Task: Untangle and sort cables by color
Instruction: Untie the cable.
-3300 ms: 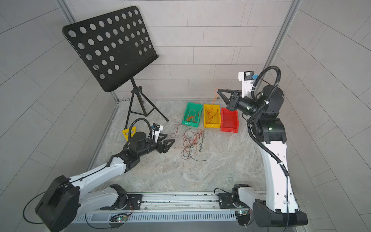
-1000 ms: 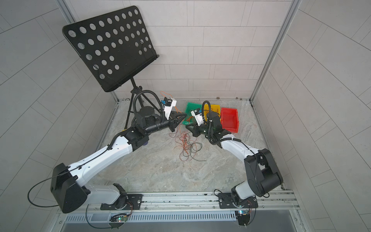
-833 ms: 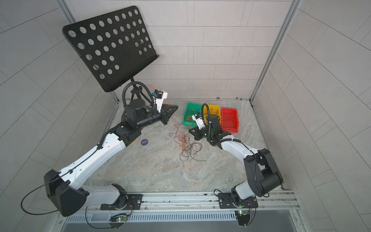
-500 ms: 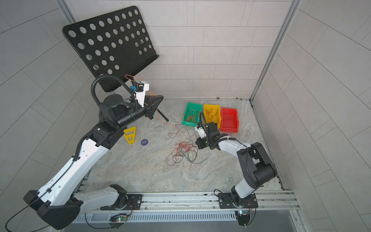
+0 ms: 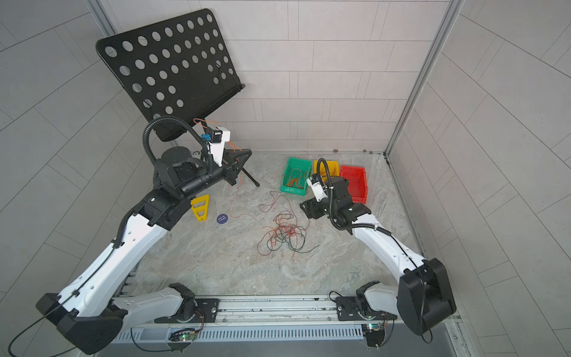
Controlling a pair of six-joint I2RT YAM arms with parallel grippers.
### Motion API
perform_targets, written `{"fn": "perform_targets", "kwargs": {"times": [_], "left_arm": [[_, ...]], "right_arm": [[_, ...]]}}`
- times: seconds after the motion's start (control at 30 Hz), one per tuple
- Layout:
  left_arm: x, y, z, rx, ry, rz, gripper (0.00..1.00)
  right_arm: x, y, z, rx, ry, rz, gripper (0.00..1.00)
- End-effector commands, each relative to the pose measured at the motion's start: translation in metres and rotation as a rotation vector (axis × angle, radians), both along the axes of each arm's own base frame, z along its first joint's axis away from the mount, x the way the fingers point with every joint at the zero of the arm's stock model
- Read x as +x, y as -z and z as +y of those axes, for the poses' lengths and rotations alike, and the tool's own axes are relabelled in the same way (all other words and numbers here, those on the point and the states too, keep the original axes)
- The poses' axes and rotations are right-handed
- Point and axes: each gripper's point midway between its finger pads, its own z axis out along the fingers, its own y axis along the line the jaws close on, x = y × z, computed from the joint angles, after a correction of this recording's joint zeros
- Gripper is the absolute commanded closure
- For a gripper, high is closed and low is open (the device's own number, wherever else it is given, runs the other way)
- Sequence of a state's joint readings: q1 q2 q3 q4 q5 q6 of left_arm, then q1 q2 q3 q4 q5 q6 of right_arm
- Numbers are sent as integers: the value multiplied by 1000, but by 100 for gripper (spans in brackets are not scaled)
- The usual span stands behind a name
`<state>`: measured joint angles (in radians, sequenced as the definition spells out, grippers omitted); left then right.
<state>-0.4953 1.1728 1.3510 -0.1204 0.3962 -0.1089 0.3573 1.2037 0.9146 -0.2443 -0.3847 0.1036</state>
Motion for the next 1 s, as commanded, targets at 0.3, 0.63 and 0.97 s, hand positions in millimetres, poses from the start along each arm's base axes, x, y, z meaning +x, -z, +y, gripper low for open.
{"fn": "perform_targets", "kwargs": {"times": [0.3,0.63,0.97], "left_arm": [[-6,36,-17,-211,108,208,100],[-11,51,-25,-327,156,300,100],[-9,52,-25,-365,157,307,100]], "right_arm": [[-62,-137,79,297,-509,-513,3],[-64,-157,140,357,-679,-656,0],[-46,-151,170,433,-663,-578,11]]}}
